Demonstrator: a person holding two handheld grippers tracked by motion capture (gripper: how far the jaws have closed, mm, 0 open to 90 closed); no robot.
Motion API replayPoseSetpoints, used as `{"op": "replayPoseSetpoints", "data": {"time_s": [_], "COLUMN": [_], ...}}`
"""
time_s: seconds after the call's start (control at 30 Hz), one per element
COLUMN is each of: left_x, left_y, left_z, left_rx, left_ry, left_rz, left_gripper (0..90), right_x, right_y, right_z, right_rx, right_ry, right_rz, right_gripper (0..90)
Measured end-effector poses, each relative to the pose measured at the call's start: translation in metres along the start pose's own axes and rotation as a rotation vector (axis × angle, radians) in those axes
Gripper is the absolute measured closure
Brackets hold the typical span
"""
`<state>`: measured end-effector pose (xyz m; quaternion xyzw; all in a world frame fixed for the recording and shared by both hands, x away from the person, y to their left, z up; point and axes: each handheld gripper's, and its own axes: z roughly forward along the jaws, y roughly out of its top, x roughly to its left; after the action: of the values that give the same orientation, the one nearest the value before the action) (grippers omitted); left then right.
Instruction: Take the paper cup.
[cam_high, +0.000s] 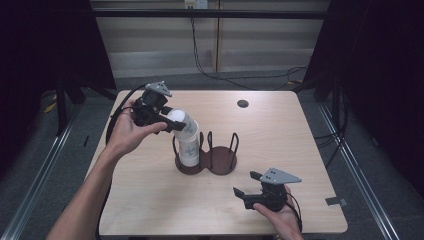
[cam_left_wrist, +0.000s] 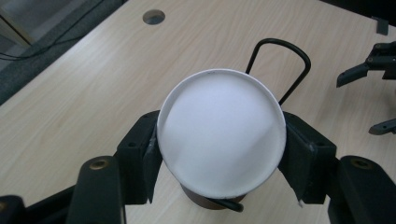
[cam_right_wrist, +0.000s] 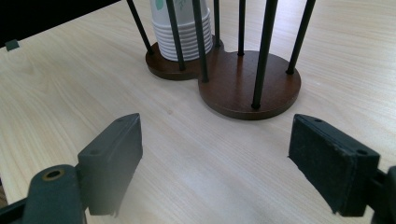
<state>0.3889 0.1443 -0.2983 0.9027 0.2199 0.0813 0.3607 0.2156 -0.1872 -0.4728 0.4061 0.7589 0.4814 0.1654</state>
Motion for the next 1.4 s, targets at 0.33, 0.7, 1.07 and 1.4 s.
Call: {"op": "replayPoseSetpoints", "data": {"time_s": [0.33, 0.7, 1.07, 1.4], "left_x": [-0.002, -0.012, -0.022, -0.029], "left_y": [-0.006, -0.015, -0.026, -0.033], "left_z": [-0.014, -0.018, -0.024, -0.026], "left_rx": [-0.071, -0.12, -0.187, -0.199], "left_ry": [-0.022, -0.051, -0.077, -0.106], "left_rz": [-0.01, 0.007, 0.03, 0.051], "left_gripper": [36.8, 36.8, 36.7, 36.7], "right_x": [0.0, 0.0, 0.0, 0.001], "right_y": [0.0, 0.0, 0.001, 0.001], "right_z": [0.001, 0.001, 0.001, 0.001], "right_rx": [0.0, 0.0, -0.006, -0.008], "right_ry": [0.002, 0.003, 0.007, 0.011], "right_rz": [-0.005, -0.006, -0.007, -0.005], "right_gripper": [16.8, 16.7, 16.5, 16.0]}}
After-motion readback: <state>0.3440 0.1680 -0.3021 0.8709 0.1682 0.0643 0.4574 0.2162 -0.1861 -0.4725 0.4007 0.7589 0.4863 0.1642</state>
